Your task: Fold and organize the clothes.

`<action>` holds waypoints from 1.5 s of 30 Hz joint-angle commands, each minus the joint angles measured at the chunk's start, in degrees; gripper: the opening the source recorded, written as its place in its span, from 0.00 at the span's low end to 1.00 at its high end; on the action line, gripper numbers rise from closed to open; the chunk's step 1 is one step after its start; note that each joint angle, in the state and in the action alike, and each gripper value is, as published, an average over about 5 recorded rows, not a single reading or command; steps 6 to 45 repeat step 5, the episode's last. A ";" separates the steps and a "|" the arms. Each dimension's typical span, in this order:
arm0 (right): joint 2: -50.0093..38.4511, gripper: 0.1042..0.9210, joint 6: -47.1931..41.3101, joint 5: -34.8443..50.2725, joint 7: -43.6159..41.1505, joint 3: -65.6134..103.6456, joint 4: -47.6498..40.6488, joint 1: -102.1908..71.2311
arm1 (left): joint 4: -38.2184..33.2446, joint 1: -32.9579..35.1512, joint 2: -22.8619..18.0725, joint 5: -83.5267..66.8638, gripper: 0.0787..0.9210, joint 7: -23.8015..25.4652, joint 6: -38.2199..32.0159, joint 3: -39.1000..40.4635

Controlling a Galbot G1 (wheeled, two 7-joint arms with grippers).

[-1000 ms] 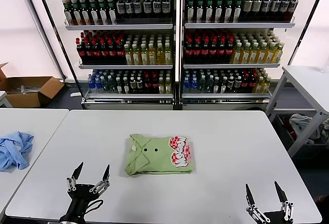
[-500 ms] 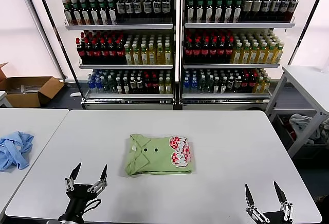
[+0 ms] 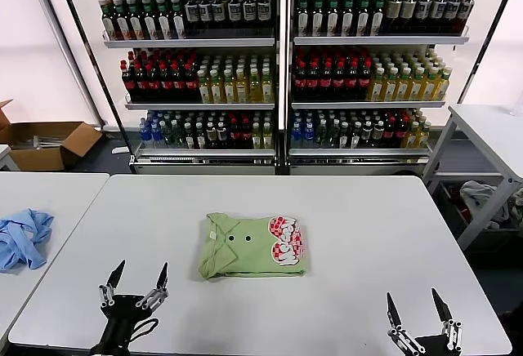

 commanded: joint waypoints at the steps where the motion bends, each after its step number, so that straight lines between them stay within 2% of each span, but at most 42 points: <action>1: 0.22 0.88 0.30 -0.17 -0.06 -0.24 -0.29 0.05 | -0.24 1.41 -0.36 0.61 0.88 -0.13 -0.70 0.02; 45: 0.34 0.88 0.63 -0.34 -0.11 -0.22 -0.39 -0.17 | -0.12 1.96 -0.53 0.93 0.88 -0.24 -1.21 0.07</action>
